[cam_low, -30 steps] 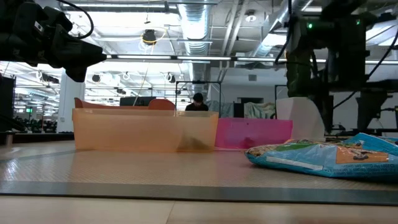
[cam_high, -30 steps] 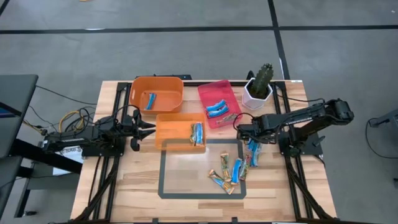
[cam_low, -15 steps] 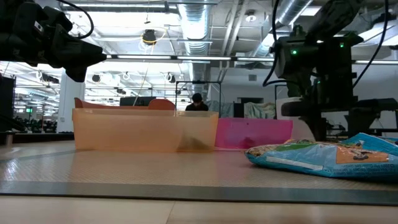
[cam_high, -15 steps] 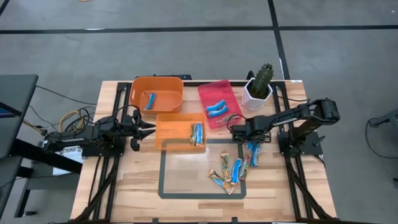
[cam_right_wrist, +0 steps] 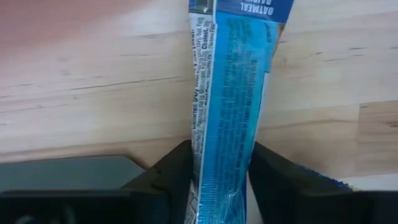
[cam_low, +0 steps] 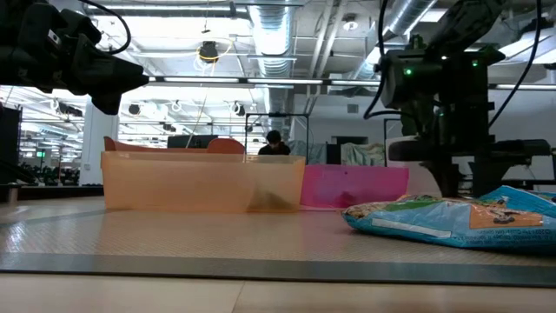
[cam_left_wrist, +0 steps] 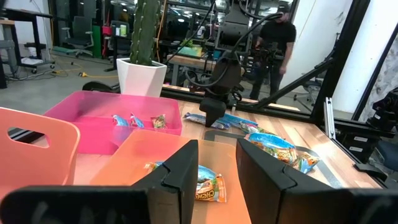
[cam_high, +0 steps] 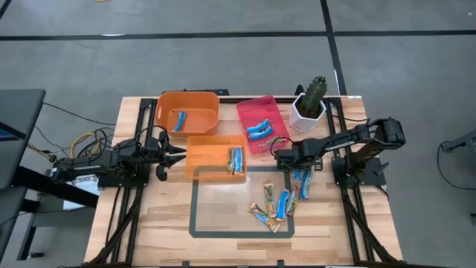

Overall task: Pick and place Granola Bars by type
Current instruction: Put the blue granola bar into the top orange bin

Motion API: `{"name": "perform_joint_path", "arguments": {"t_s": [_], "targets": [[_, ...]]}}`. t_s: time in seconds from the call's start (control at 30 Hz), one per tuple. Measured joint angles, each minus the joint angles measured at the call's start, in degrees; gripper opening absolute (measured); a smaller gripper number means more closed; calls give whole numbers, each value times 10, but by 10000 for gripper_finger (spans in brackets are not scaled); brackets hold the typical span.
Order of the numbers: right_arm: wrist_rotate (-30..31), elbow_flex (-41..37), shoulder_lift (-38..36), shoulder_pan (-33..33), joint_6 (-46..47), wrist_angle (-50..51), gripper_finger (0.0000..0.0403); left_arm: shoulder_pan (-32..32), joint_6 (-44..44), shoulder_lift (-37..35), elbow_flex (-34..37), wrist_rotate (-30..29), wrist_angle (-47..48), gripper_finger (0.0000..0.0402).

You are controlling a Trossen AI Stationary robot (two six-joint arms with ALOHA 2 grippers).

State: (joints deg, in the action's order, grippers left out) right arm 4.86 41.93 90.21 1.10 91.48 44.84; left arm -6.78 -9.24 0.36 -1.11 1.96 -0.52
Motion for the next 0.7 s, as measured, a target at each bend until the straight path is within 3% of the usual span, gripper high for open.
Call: {"name": "perform_joint_path", "arguments": {"t_s": [0.3, 0.7], "targets": [[-18, 0, -1, 1, -50, -12, 79, 0, 0, 0, 0, 0, 0, 100], [-43, -5, -50, -18, -137, -27, 70, 0, 0, 0, 0, 0, 0, 100]]}}
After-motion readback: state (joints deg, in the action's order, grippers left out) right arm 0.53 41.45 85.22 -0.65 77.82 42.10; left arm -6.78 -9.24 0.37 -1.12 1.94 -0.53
